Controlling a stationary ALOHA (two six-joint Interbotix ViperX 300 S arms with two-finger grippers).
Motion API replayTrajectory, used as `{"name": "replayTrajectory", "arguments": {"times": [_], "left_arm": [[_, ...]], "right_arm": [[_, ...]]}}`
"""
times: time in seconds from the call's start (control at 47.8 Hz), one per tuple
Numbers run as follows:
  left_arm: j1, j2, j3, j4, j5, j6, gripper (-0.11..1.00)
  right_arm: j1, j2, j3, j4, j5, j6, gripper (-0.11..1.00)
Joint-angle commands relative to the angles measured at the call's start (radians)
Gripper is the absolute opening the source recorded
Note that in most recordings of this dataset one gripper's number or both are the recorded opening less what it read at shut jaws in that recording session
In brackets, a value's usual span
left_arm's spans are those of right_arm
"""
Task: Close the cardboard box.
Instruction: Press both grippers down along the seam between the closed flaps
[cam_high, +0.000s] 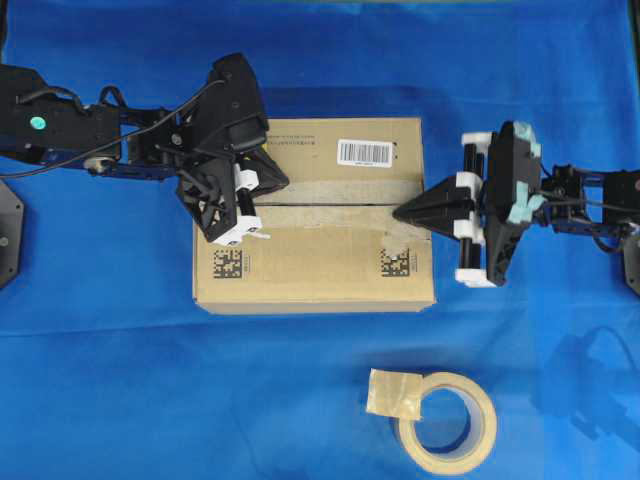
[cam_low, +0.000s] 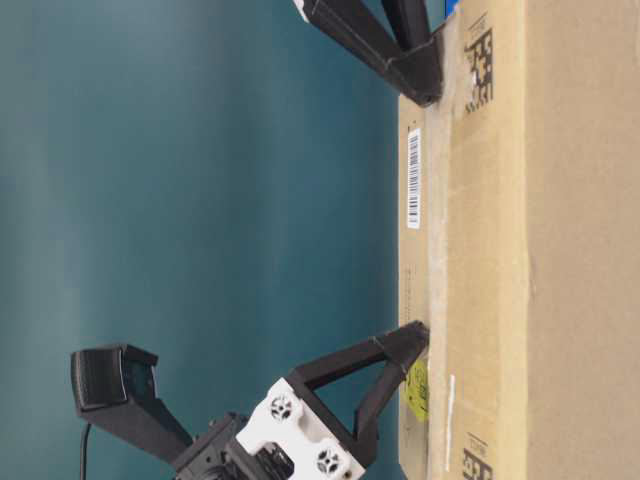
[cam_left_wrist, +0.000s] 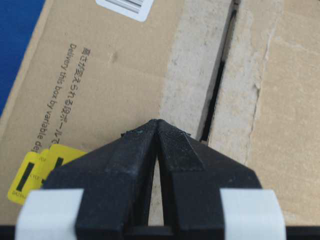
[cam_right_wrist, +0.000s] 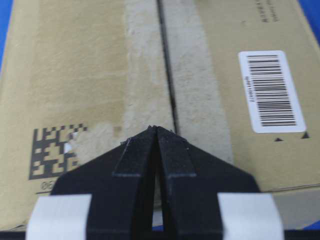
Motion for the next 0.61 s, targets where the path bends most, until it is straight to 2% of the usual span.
{"name": "replayTrajectory", "arguments": {"times": [0.0, 0.377, 0.586], "left_arm": [[-0.008, -0.018, 0.003, 0.0, -0.009, 0.002, 0.0], [-0.009, -0.04, 0.037, 0.0, -0.066, 0.002, 0.0], [-0.029, -0.078, 0.095, 0.0, -0.202, 0.015, 0.0]], "right_arm": [[-0.018, -0.015, -0.006, 0.002, -0.006, -0.002, 0.0], [-0.032, 0.003, -0.003, 0.002, -0.005, -0.002, 0.0], [-0.032, 0.011, -0.002, 0.002, -0.005, -0.002, 0.0]]}}
